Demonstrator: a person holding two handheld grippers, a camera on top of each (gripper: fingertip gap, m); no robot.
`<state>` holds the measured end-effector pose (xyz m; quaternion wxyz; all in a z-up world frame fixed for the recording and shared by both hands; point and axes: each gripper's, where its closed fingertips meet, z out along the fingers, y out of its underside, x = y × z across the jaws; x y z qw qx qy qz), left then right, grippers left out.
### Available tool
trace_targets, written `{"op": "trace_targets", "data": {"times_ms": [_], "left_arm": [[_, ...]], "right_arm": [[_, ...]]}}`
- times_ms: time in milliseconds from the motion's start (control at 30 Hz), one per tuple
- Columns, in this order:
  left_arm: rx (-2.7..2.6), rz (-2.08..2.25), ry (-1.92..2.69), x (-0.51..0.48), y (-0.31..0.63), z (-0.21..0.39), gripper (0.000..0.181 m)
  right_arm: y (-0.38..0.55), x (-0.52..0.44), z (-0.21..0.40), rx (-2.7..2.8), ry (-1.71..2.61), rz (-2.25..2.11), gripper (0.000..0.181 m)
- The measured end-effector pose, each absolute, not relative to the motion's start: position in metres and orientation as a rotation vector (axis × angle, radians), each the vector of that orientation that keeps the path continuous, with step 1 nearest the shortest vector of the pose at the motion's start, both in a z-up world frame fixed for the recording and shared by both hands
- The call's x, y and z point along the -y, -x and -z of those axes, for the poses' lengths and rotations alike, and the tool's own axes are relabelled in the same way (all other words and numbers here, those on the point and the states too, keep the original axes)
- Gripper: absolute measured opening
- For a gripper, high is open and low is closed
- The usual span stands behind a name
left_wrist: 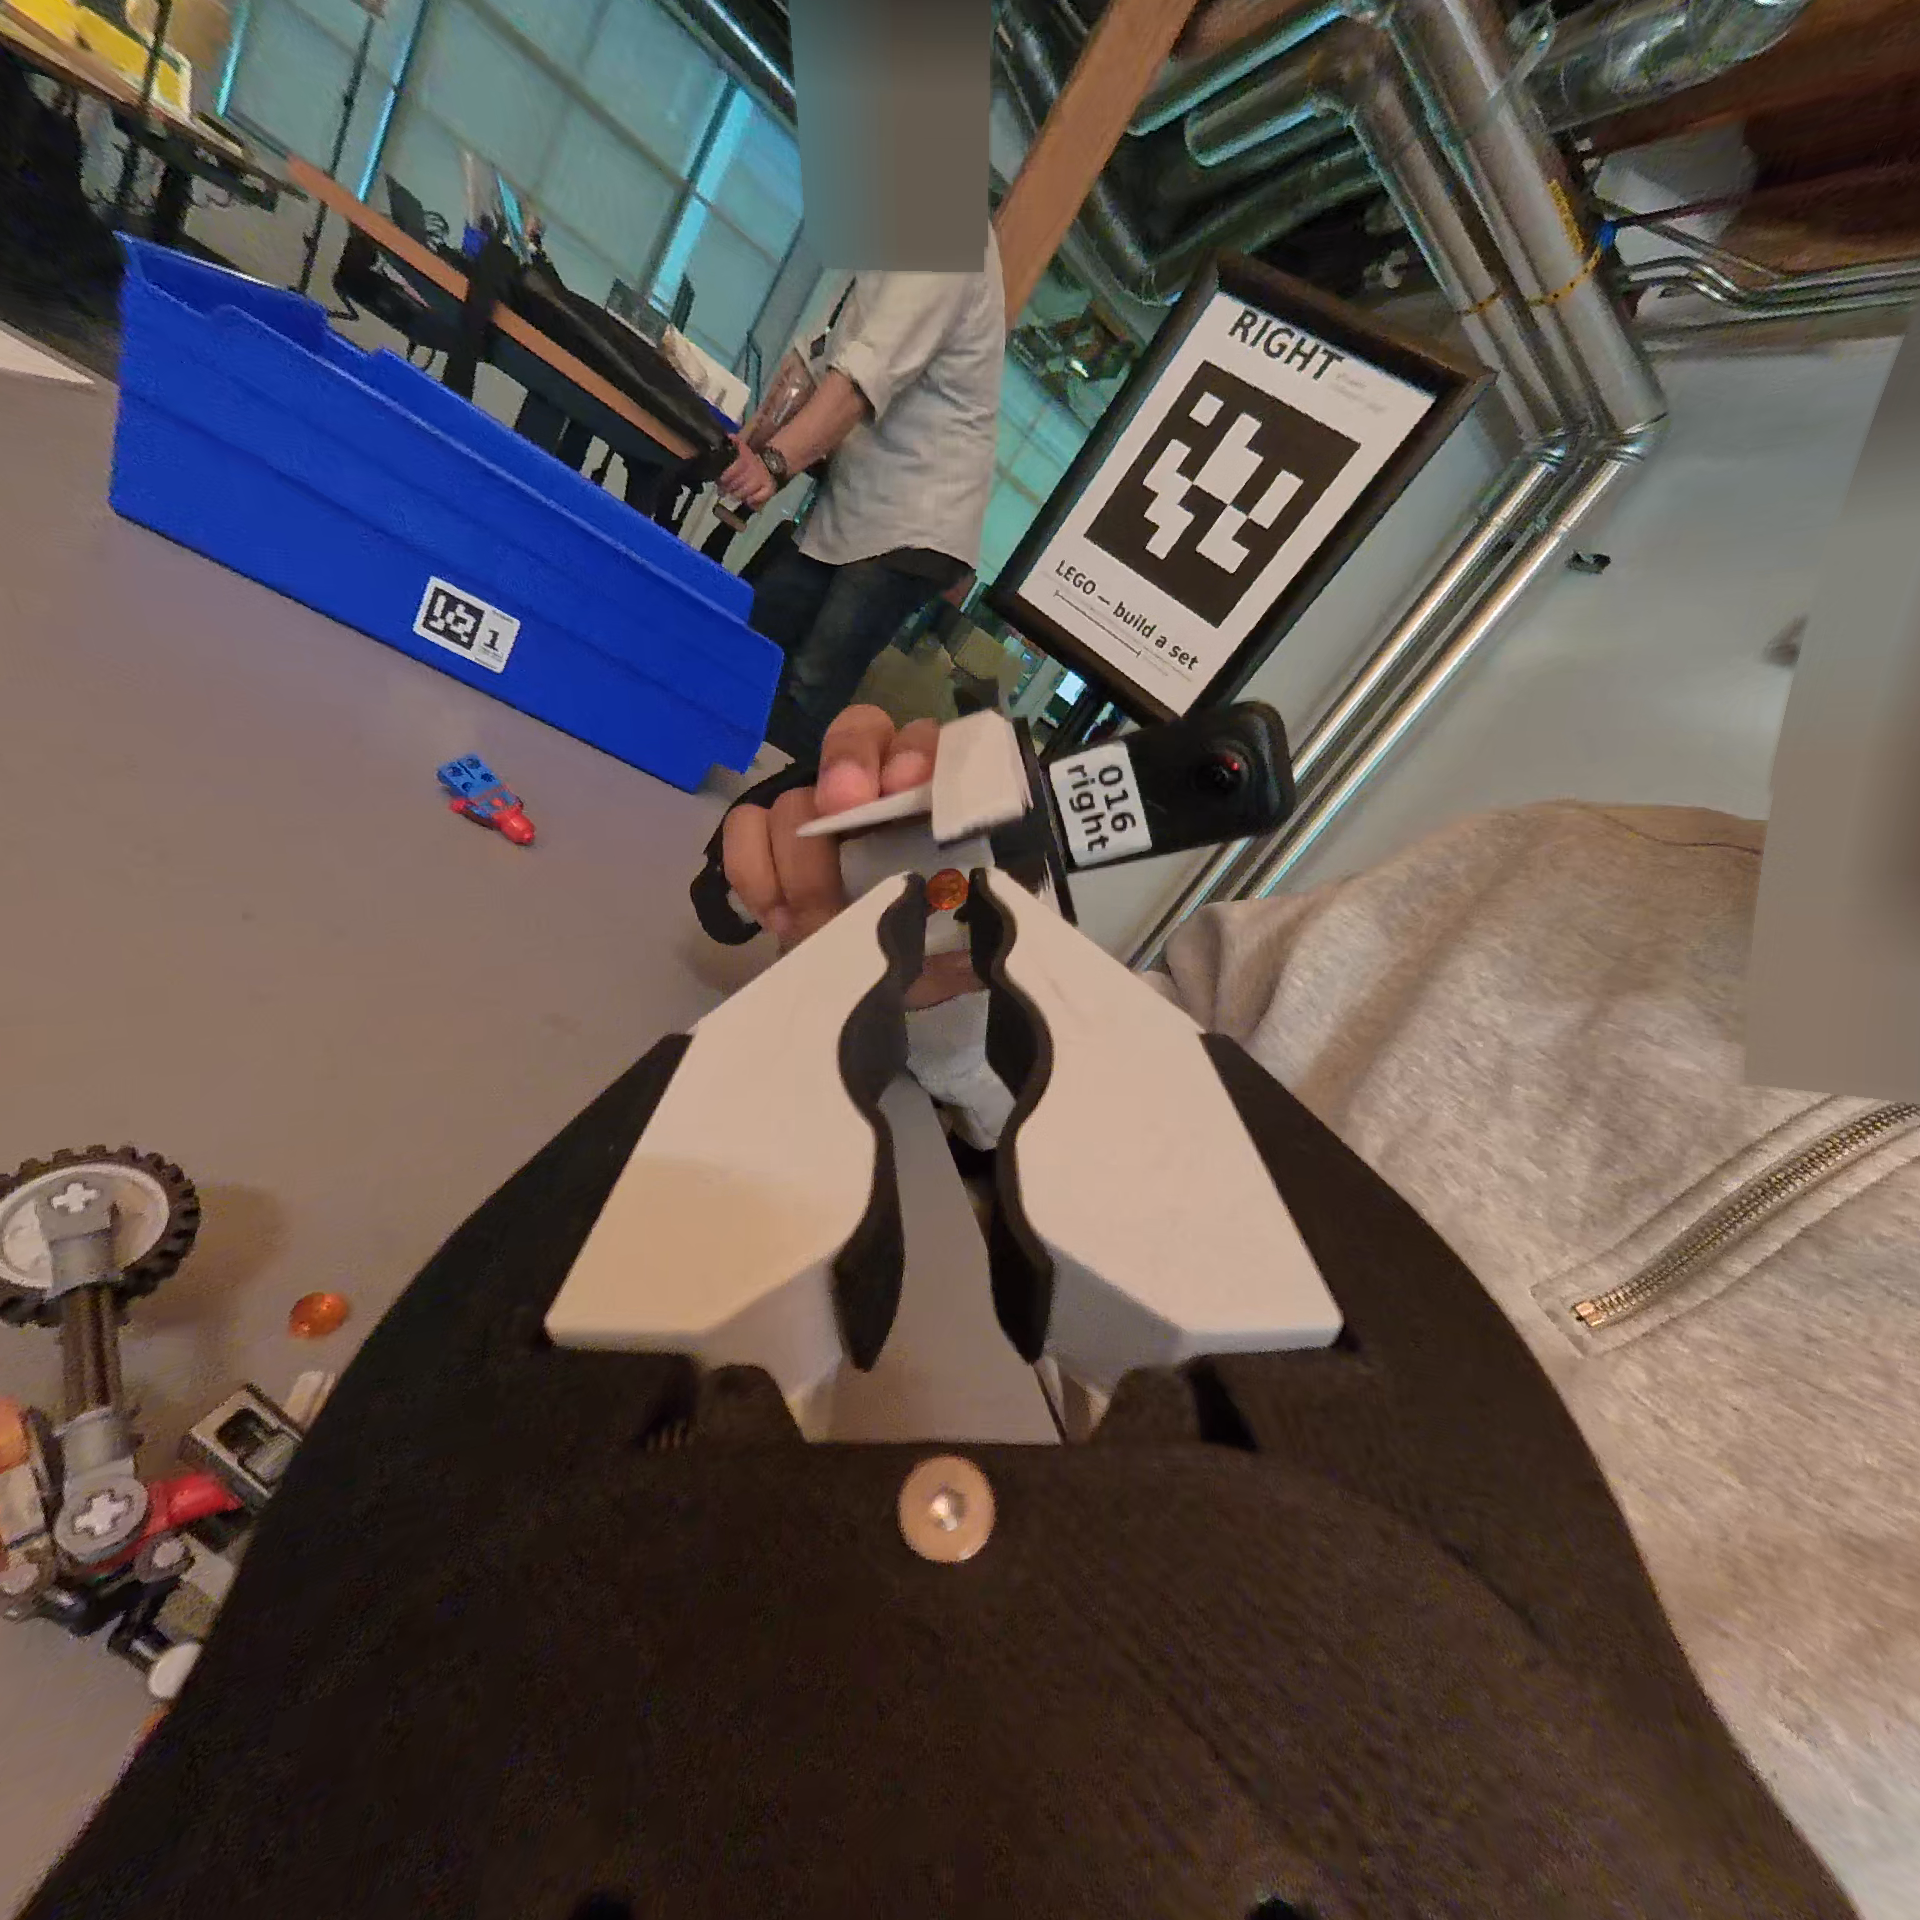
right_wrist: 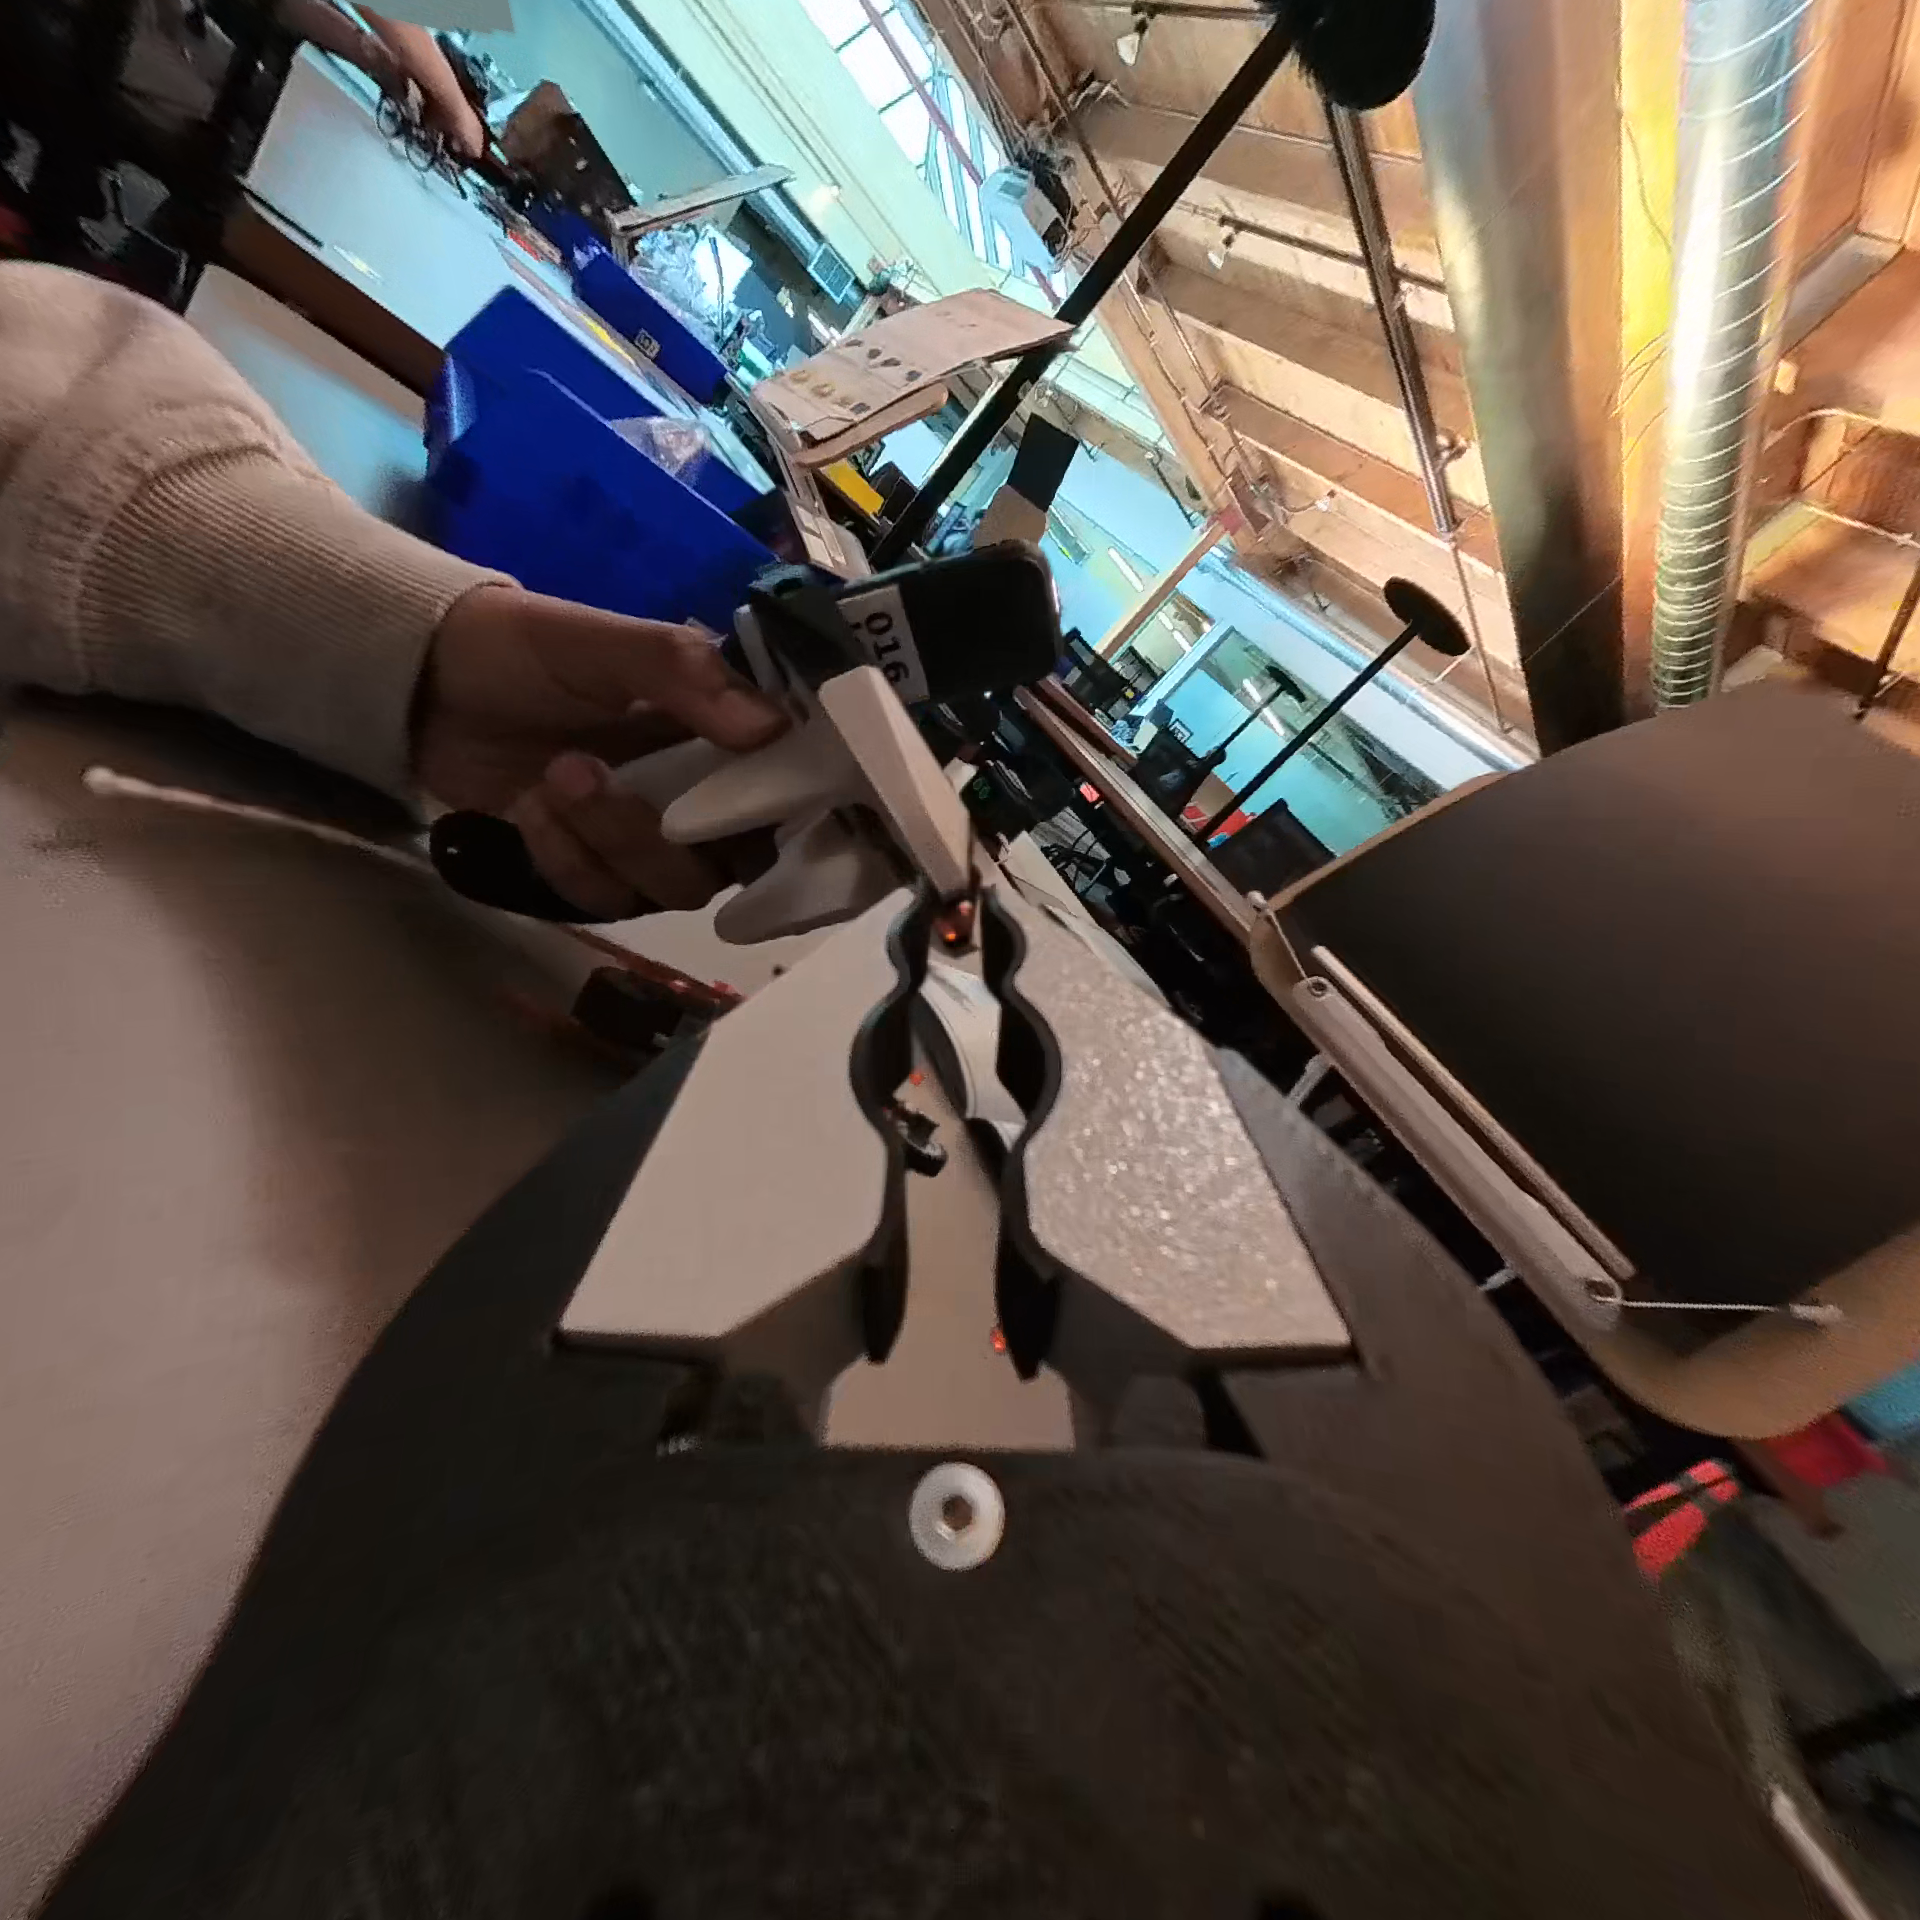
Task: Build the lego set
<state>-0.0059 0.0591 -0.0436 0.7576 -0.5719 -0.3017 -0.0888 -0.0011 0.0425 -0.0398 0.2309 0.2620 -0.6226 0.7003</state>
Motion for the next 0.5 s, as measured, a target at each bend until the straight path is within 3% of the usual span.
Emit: {"op": "trace_targets", "data": {"times_ms": [500], "left_arm": [[0.646, 0.186, 1.212, -0.0536, 0.0058, 0.0385, 0.006]], "right_arm": [[0.0045, -0.0430, 0.0364, 1.694, -0.684, -1.919, 0.000]]}}
